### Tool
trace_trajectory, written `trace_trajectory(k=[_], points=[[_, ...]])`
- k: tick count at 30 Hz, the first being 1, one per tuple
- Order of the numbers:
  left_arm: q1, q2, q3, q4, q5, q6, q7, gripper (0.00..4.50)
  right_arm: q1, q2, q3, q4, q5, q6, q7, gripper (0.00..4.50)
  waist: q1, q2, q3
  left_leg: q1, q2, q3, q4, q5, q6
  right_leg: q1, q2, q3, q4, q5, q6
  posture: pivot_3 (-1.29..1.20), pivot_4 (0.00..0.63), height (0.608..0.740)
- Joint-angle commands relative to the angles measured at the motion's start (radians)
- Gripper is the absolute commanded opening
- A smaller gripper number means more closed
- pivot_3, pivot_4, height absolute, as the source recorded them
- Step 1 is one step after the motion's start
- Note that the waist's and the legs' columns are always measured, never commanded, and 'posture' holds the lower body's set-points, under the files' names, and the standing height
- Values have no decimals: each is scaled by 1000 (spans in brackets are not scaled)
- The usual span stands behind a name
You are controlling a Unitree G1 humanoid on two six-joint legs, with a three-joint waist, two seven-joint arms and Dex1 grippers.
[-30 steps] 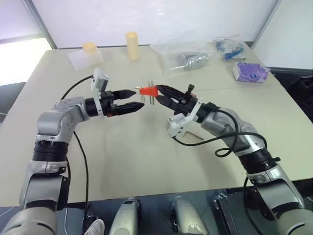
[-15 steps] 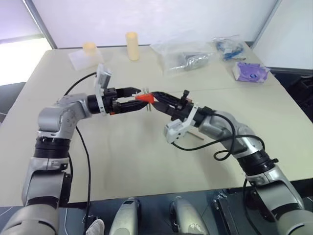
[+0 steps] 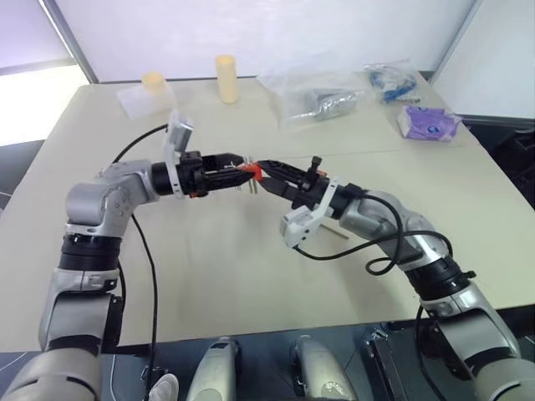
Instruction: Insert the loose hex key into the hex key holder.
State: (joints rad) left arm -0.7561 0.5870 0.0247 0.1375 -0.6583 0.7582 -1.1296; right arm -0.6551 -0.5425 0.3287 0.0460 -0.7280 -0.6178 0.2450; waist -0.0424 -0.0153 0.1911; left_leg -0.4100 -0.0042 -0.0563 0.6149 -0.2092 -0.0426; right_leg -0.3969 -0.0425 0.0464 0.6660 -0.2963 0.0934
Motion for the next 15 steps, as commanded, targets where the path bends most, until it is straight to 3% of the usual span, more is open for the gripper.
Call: trace_trajectory(k=[1, 3, 5, 6, 15], points=[[10, 24, -2, -41, 8, -8, -24, 2413, -17, -8, -20, -14, 25, -7, -2, 1049, 0, 0, 0, 0, 0, 0, 0, 0, 0, 0, 0, 0, 0, 0, 0, 0, 150, 740], [17, 25, -1, -47, 6, -7, -25, 1545, -18, -9, -19, -12, 28, -7, -1, 1049, 0, 0, 0, 0, 0, 0, 0, 0, 0, 0, 0, 0, 0, 0, 0, 0, 150, 740], [20, 26, 0, -50, 8, -8, -27, 361, -23, -10, -19, -6, 29, -7, -1, 1049, 0, 0, 0, 0, 0, 0, 0, 0, 0, 0, 0, 0, 0, 0, 0, 0, 150, 740], [21, 26, 1, -51, 10, -9, -28, 25, -25, -10, -19, -4, 30, -7, -2, 1049, 0, 0, 0, 0, 0, 0, 0, 0, 0, 0, 0, 0, 0, 0, 0, 0, 150, 740], [21, 11, 15, -53, 6, -13, -16, 25, -19, -12, -21, -14, 39, -3, 9, 1049, 0, 0, 0, 0, 0, 0, 0, 0, 0, 0, 0, 0, 0, 0, 0, 0, 150, 740]])
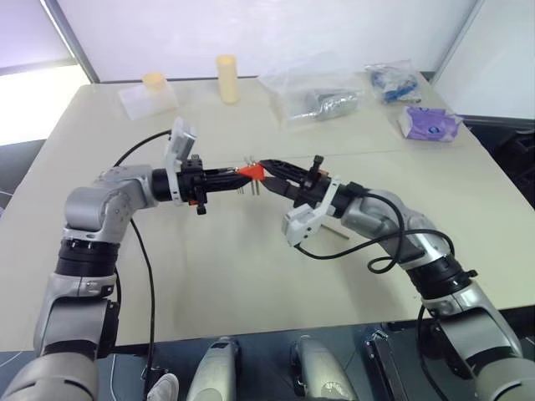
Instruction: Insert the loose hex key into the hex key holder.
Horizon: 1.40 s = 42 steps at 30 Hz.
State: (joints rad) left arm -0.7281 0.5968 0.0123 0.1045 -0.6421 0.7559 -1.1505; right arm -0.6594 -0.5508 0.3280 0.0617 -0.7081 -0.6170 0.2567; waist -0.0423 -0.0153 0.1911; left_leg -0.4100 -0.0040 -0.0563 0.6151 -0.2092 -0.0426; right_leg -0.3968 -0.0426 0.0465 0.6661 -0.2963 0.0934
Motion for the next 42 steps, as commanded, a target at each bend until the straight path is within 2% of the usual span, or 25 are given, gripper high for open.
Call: trace_trajectory(k=[1, 7, 9, 11, 14, 19, 24, 27, 30, 34, 42], points=[[-7, 0, 27, -19, -9, -14, 5, 25, -13, -3, -20, -32, 20, -3, -1, 1049, 0, 0, 0, 0, 0, 0, 0, 0, 0, 0, 0, 0, 0, 0, 0, 0, 150, 740], [-9, -11, 30, -19, -6, -21, 16, 25, 4, -13, -10, -41, 43, 1, 40, 1049, 0, 0, 0, 0, 0, 0, 0, 0, 0, 0, 0, 0, 0, 0, 0, 0, 150, 740], [-9, -13, 30, -20, -5, -23, 17, 0, 9, -19, -6, -43, 57, -1, 58, 2063, 0, 0, 0, 0, 0, 0, 0, 0, 0, 0, 0, 0, 0, 0, 0, 0, 150, 740], [-9, -14, 29, -21, -5, -25, 17, 0, 12, -21, -5, -45, 69, 6, 77, 2852, 0, 0, 0, 0, 0, 0, 0, 0, 0, 0, 0, 0, 0, 0, 0, 0, 150, 740], [-8, -12, 24, -21, 0, -32, 13, 0, 25, -34, -4, -55, 70, 22, 119, 4383, 0, 0, 0, 0, 0, 0, 0, 0, 0, 0, 0, 0, 0, 0, 0, 0, 150, 740], [8, 1, 4, -36, 22, -60, -2, 0, 68, -76, -39, -83, 146, 138, 257, 4455, 1, 0, 0, 0, 0, 0, 0, 0, 0, 0, 0, 0, 0, 0, 0, 0, 150, 740], [57, 46, -19, -110, 87, -140, -16, 0, 12, -181, -158, -118, 512, 727, 730, 4455, 4, 0, 0, 0, 0, 0, 1, 0, 0, 2, -1, 0, 0, 0, 0, 0, 150, 740], [90, 68, -16, -143, 105, -165, -10, 0, -70, -249, -148, -129, 589, 939, 904, 4455, 2, 1, 0, 0, 0, -1, 2, 0, 0, 2, -1, -1, 0, 0, 0, 0, 150, 740], [125, 83, -8, -175, 122, -189, 10, 0, -125, -284, -114, -104, 605, 1055, 986, 4455, -2, 1, 0, 1, 1, -1, 0, 0, 1, 1, 0, -1, 0, 0, 0, 0, 150, 740], [154, 93, 9, -224, 141, -213, 51, 0, -107, -334, -49, -101, 593, 1117, 1064, 4455, 4, 1, 0, 0, 1, -1, 0, -1, 1, 1, 0, -1, -1, 0, 0, 0, 150, 740], [187, 72, 34, -295, 116, -196, 130, 0, -79, -304, 27, -103, 578, 1145, 1043, 4455, 6, 1, 1, 0, 0, 0, 2, -1, 1, 1, -2, -1, -1, 0, 0, 0, 150, 740]])
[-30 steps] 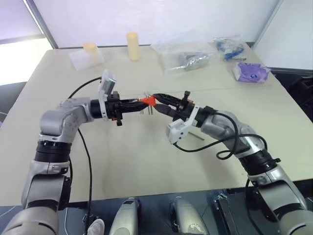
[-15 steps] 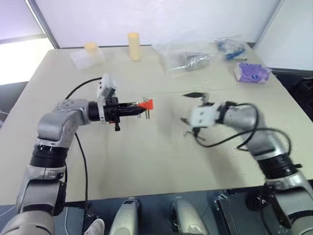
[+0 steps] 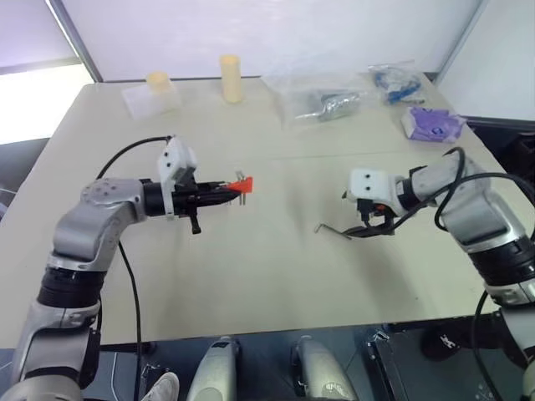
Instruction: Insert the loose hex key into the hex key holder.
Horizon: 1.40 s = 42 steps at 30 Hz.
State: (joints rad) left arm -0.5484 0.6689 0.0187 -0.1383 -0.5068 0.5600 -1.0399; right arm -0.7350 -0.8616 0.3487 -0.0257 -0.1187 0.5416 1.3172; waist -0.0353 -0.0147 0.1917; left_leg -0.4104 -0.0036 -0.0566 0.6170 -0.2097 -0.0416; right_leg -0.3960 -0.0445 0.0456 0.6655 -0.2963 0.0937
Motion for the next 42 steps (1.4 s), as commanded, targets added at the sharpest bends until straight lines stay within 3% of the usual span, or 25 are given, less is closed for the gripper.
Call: trace_trajectory(k=[1, 15, 18, 25, 31, 37, 42], points=[[9, -2, 30, -59, -23, 5, 28, 0, -2, 13, 9, -13, -11, -7, -23, 4455, -3, 0, 0, 0, 0, 0, 0, 0, 0, 0, 0, 0, 0, 0, 0, 0, 150, 740], [35, 21, 58, -114, -62, 46, 81, 0, -25, 142, 32, 143, -2, 26, -96, 4455, -3, 0, 0, 0, 0, 0, 0, 0, 0, 0, 0, 0, 0, 0, 0, 0, 150, 740], [43, 25, 62, -126, -68, 52, 92, 0, -31, 159, 41, 206, -18, -6, -118, 3590, -4, 0, 0, 0, 0, 0, 0, 0, 0, 0, 0, 0, 0, 0, 0, 0, 150, 740], [64, 35, 79, -148, -70, 63, 111, 0, -36, 180, 54, 315, -35, -51, -133, 43, -6, -1, 0, 3, 0, -1, 0, 0, 0, 4, 1, -1, 0, 0, 0, 0, 150, 740], [66, 34, 81, -147, -76, 63, 122, 0, -22, 185, 21, 269, -21, -61, -171, 43, -5, -1, -1, 3, 0, -1, 3, 0, 0, 5, 1, -2, 0, 0, 0, 0, 150, 740], [48, 15, 60, -122, -75, 54, 128, 0, -60, 369, -266, 237, 68, -289, -596, 43, -9, -1, 0, 1, 0, -1, 2, 0, 0, 1, 1, 0, 2, 0, 0, 0, 150, 740], [9, -14, 47, -72, -69, 46, 129, 0, -55, 535, -388, 67, 103, -480, -876, 43, -4, -1, 0, 0, 0, -1, -2, 0, 0, -2, 1, 0, 2, 0, 0, 0, 150, 740]])
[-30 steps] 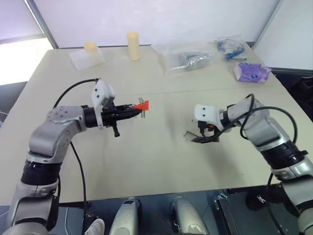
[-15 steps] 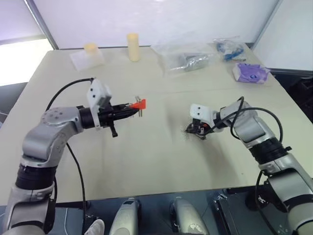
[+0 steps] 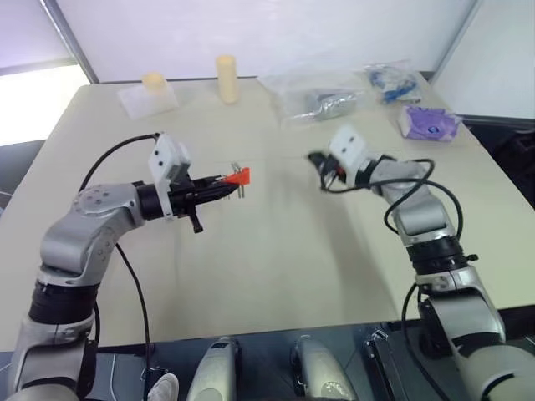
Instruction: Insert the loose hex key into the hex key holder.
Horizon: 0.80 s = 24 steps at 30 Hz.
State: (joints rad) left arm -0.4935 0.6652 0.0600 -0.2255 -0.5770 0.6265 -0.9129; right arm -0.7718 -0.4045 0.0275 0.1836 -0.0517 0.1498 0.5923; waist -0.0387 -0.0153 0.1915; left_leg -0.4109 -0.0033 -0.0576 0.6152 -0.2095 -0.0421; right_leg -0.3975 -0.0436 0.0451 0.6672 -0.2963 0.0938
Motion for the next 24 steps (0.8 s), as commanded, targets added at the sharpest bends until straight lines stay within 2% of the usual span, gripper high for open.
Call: trace_trajectory(k=[1, 5, 10, 18, 24], points=[[-61, -22, 3, 34, 4, -24, 7, 0, -15, 121, -76, -193, 37, -89, -206, 43, 0, 0, 0, 0, 0, 0, 0, 0, 0, 0, 0, 0, 0, 0, 0, 0, 150, 740], [-110, -50, -19, 94, 41, -50, 19, 0, 16, 215, -46, -318, 16, -124, -297, 43, 0, 0, 0, 0, 0, 0, 0, 0, 0, 0, 0, 0, 0, 0, 0, 0, 150, 740], [-152, -69, -16, 135, 41, -54, 15, 0, 38, 297, 17, -352, -13, -156, -378, 43, -2, 0, 0, 0, -1, 0, 1, 0, 0, 0, 0, 0, 0, 0, 0, 0, 150, 740], [-183, -69, -7, 135, 32, -39, 7, 0, 48, 384, 88, -291, -57, -231, -459, 43, -5, 0, 0, 0, 0, 0, 0, 0, 0, -1, 0, 0, 1, 0, 0, 0, 150, 740], [-196, -60, 2, 119, 25, -23, 11, 0, 78, 412, 155, -239, -69, -298, -449, 43, -4, 0, 0, 0, 0, 0, 0, 0, 0, -1, 0, 0, 1, 0, 0, 0, 150, 740]])
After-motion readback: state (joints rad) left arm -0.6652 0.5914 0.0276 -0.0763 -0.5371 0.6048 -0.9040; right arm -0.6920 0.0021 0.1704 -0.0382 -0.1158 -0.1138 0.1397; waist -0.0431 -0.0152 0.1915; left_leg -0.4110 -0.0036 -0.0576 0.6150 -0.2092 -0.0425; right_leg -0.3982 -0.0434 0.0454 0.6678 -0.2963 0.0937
